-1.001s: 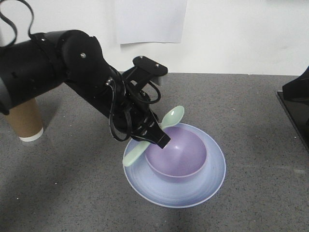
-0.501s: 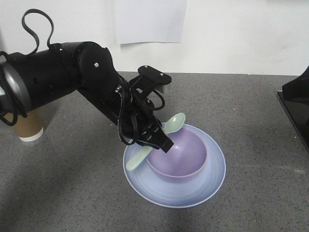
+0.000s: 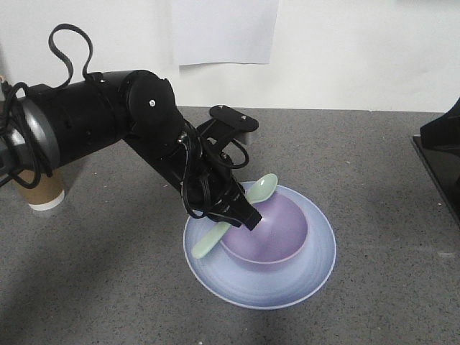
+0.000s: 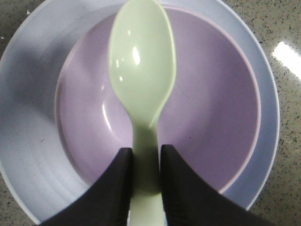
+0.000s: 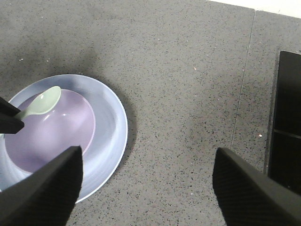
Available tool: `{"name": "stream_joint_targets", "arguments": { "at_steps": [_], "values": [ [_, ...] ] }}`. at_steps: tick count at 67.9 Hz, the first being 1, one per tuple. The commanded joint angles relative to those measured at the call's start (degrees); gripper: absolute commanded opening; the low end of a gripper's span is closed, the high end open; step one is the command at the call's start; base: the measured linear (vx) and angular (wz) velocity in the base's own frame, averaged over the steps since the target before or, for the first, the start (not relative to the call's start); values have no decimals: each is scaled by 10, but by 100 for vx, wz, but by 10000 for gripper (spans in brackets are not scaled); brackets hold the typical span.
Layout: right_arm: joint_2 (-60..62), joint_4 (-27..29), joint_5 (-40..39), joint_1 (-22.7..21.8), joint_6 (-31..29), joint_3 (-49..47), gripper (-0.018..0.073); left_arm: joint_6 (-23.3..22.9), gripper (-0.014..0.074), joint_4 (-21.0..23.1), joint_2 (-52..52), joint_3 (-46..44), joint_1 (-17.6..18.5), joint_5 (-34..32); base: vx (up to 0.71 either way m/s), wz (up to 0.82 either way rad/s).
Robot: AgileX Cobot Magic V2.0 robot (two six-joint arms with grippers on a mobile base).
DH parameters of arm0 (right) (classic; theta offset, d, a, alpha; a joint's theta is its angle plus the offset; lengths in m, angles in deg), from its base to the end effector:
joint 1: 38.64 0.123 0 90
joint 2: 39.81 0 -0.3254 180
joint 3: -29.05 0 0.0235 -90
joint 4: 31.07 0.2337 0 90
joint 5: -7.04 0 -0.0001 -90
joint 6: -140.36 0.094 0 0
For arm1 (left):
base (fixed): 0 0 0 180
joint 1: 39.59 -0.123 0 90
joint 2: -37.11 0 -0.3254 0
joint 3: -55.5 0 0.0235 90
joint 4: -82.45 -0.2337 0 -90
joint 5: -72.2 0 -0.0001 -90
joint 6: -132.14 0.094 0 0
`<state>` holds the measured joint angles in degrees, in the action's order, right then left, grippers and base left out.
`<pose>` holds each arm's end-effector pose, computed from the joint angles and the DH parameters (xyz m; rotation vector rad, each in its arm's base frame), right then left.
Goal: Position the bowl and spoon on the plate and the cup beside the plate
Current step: 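Move the left gripper with the spoon over the bowl and lower it, then open the left gripper, releasing the spoon into the bowl, and lift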
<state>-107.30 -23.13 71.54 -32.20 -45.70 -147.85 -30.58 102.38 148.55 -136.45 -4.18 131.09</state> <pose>0.1518 0.0289 0.4576 -0.2469 2.3404 0.1797 0.3009 -0.2476 0.3279 1.0748 2.5575 -0.5420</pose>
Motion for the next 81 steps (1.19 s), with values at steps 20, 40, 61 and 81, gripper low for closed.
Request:
{"name": "stream_joint_targets", "arguments": {
  "at_steps": [20,40,61,81],
  "values": [
    [8,3,-34,-4,-4,-13,544,3,256,19,-27,-15,3,-19,0,0],
    [8,3,-34,-4,-4,-13,543,3,256,19,-31,-15,3,-38,0,0],
    [8,3,-32,-4,-4,-13,543,-42,256,-16,-71,-85,-16,-13,0,0],
    [8,3,-31,-4,-4,-13,543,-173,288,-220,-111,-218,-73,90,0,0]
  ]
}}
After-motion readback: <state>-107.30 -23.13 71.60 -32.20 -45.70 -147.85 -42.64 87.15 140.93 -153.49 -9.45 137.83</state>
